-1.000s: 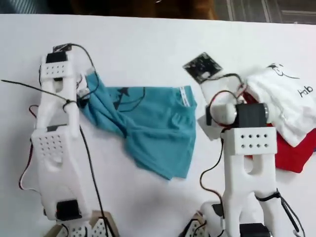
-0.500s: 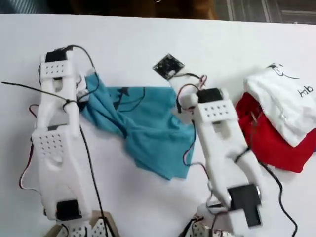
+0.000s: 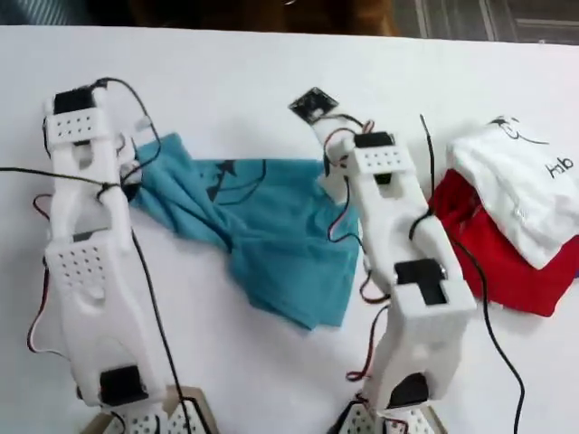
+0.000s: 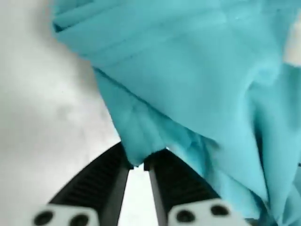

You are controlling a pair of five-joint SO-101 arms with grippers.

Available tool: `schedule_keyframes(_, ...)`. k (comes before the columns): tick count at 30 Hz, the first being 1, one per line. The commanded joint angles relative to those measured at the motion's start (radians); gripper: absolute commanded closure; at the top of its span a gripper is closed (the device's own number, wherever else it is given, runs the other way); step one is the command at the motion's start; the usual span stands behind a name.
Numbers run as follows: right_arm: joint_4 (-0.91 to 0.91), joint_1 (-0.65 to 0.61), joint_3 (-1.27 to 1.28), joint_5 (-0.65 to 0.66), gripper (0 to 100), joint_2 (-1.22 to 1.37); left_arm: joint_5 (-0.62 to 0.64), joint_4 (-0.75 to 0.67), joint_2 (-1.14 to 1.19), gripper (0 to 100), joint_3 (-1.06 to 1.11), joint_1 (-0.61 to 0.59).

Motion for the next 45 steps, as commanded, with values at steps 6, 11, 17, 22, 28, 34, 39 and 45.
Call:
schedule_keyframes(6, 0.033, 0.001, -0.193, -0.009, 98.0, 0.114, -0.051, 0.018, -0.028, 97, -0.033, -0.012)
schedule_keyframes(11, 0.033, -0.013, -0.256, -0.008, 98.0, 0.191, -0.169, 0.021, -0.068, 97, 0.025, -0.029)
schedule_keyframes(17, 0.035, -0.007, -0.37, -0.008, 98.1, 0.308, -0.284, 0.02, -0.255, 97, 0.148, -0.063)
schedule_keyframes(22, 0.108, -0.004, -0.503, -0.008, 98.1, 0.395, -0.347, 0.02, -0.37, 97, 0.245, -0.08)
schedule_keyframes(28, 0.197, 0.012, -0.683, -0.008, 98.1, 0.473, -0.361, 0.02, -0.414, 97, 0.286, -0.121)
schedule_keyframes(34, 0.271, 0.021, -0.819, -0.008, 98.1, 0.527, -0.367, 0.02, -0.416, 93, 0.294, -0.133)
schedule_keyframes(39, 0.308, 0.019, -0.865, -0.008, 98.1, 0.565, -0.336, 0.018, -0.416, 83, 0.285, -0.172)
schedule_keyframes(45, 0.308, 0.021, -0.868, -0.008, 98.1, 0.564, -0.282, 0.014, -0.402, 82, 0.308, -0.278)
